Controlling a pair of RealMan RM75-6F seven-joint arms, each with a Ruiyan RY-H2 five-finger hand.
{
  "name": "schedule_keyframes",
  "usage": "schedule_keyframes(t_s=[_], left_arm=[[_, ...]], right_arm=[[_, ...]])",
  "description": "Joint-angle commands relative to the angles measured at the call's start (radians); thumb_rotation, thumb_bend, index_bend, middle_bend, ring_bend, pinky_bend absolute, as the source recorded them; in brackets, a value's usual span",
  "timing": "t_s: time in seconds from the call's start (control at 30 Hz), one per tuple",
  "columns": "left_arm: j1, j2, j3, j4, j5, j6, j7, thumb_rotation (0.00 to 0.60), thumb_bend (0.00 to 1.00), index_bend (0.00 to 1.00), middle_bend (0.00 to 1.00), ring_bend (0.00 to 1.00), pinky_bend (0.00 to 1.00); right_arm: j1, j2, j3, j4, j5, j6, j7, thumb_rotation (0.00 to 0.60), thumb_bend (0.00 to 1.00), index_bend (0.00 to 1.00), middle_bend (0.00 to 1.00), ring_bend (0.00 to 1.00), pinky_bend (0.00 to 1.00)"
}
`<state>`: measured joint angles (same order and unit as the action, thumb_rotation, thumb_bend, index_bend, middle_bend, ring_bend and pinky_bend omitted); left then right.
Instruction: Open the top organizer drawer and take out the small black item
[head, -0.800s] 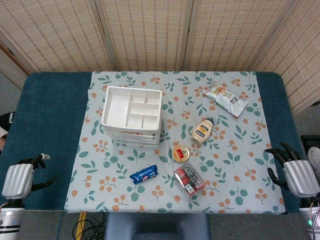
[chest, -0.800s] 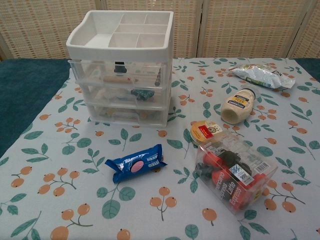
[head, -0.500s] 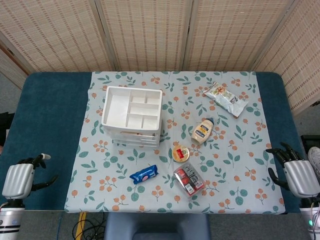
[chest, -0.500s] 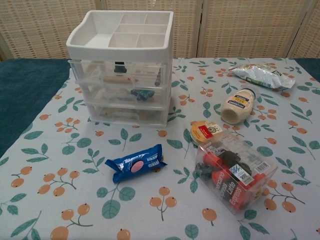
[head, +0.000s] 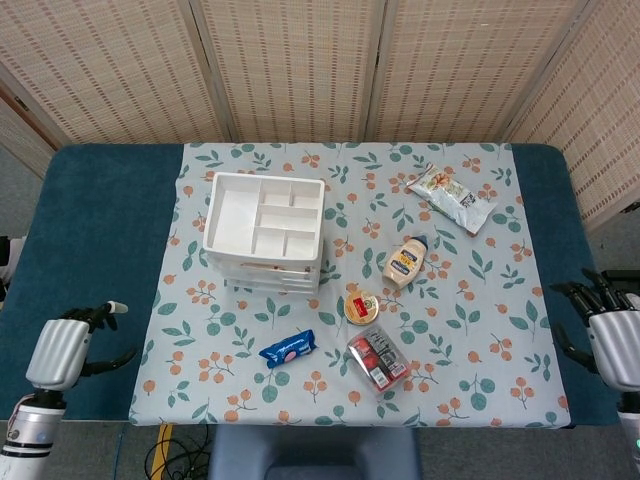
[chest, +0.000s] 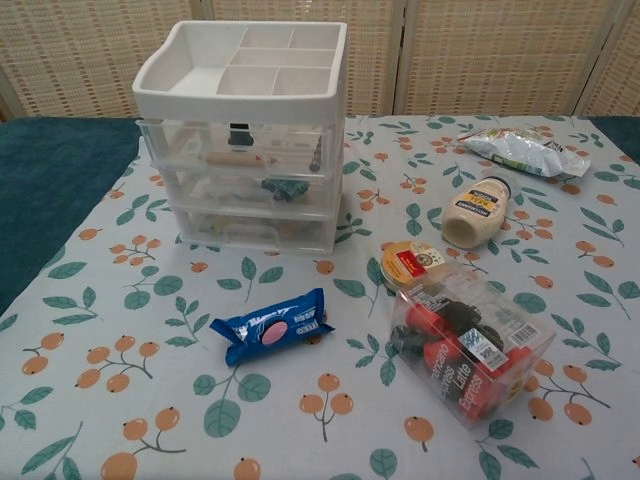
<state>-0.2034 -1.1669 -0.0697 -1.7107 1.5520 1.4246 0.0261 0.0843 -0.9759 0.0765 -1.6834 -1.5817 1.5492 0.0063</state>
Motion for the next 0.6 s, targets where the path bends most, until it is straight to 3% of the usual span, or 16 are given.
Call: schedule_keyframes(t_s=[0.03,0.13,0.2,0.27,0.47,0.6], left_arm=[[-0.051,-0.011,0.005,0.008,0.038,-0.062,-0.066,0.600,0.15,0.34,0.54,0.62,0.60],[-0.091,-0.038,0.003,0.027,0.055,-0.104,-0.102,0.600,0.15,0.34,0.60,0.62,0.75],[-0.115,-0.058,0.005,0.041,0.071,-0.126,-0.134,0.600,0.20,0.33,0.70,0.70,0.90],[-0.146,-0.076,0.012,0.046,0.079,-0.170,-0.186,0.600,0.27,0.33,0.79,0.79,0.96],[-0.231,-0.146,0.010,0.058,0.040,-0.302,-0.306,0.600,0.46,0.30,0.96,0.95,1.00],[-0.272,-0.184,0.003,0.050,-0.015,-0.381,-0.368,0.600,0.49,0.20,1.00,1.00,1.00]], right_arm=[[0.002,0.004,0.003,-0.006,-0.001,0.002,-0.002,0.600,0.43,0.23,0.30,0.15,0.24],[0.001,0.013,0.006,-0.017,-0.005,0.009,-0.003,0.600,0.43,0.23,0.30,0.15,0.24],[-0.002,0.019,0.009,-0.022,-0.007,0.018,-0.005,0.600,0.43,0.23,0.30,0.15,0.24],[-0.004,0.024,0.011,-0.027,-0.007,0.025,-0.006,0.600,0.43,0.23,0.30,0.15,0.24],[-0.007,0.029,0.009,-0.032,-0.008,0.025,-0.008,0.600,0.43,0.23,0.30,0.15,0.24],[-0.012,0.033,0.010,-0.035,-0.003,0.030,-0.013,0.600,0.43,0.23,0.30,0.15,0.24]])
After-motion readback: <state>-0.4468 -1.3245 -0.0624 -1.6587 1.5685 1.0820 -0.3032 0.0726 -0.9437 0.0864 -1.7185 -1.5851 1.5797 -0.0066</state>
